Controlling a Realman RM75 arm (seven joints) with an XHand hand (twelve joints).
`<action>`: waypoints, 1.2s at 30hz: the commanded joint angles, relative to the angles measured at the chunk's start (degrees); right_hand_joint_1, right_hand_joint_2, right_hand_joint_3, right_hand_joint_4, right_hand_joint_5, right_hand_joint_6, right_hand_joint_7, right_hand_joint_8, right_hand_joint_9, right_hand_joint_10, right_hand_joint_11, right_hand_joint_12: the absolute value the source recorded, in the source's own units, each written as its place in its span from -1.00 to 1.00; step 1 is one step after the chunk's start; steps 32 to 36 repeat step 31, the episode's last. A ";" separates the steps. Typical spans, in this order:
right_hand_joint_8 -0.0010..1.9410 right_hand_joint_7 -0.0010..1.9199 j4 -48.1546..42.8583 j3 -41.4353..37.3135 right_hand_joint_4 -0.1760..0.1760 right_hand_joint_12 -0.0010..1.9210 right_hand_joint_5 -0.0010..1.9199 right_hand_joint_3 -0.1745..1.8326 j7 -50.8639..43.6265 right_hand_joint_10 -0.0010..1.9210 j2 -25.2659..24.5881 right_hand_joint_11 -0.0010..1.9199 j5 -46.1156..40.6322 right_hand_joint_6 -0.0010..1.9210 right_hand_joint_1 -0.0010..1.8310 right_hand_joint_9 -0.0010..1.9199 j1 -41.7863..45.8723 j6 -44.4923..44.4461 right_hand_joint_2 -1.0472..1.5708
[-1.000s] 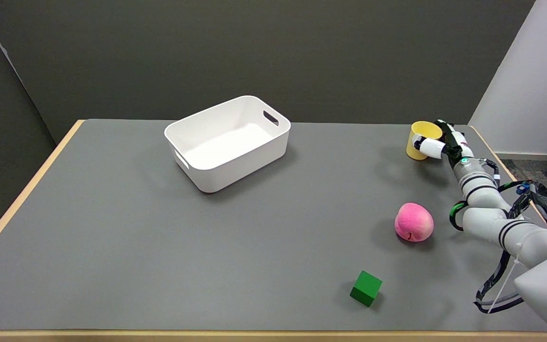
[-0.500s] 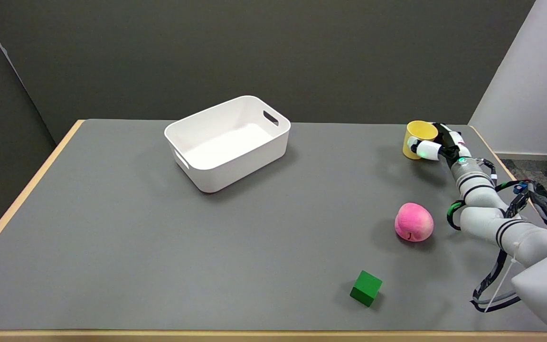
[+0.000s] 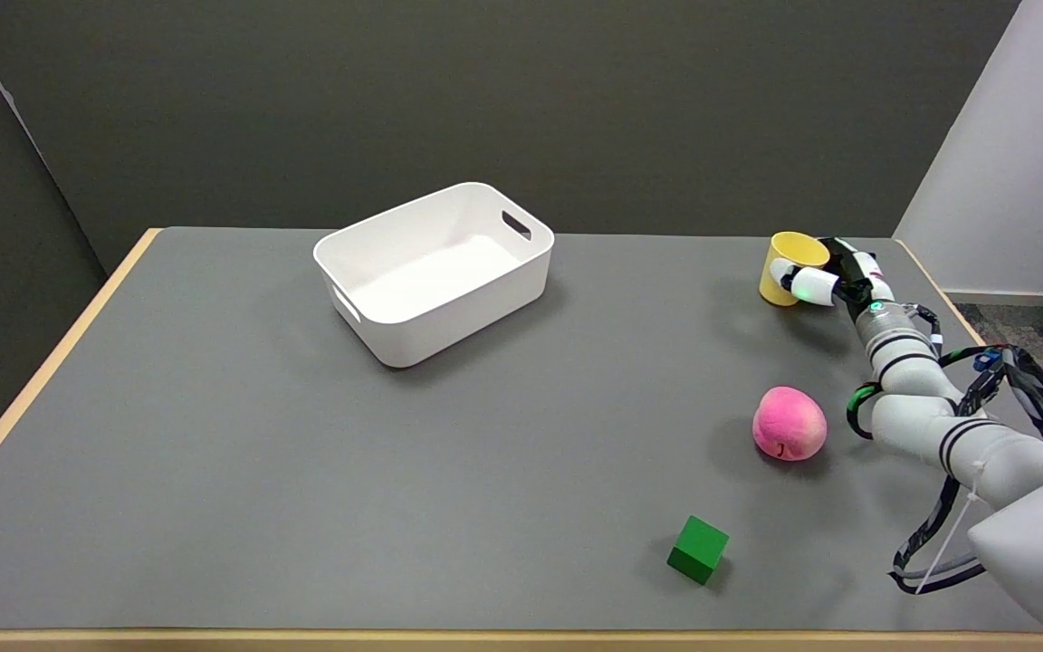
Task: Pick up the yellow cup.
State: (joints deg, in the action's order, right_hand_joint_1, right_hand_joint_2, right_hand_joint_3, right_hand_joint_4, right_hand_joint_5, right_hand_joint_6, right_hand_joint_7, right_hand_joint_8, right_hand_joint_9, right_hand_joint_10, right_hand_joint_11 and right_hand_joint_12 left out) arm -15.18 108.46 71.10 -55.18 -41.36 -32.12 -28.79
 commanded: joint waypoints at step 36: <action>0.40 -0.11 -29.74 -1.00 -0.75 0.72 -0.44 -0.61 -0.09 0.35 0.93 -0.38 10.38 0.65 0.29 -0.21 3.42 -17.55 0.69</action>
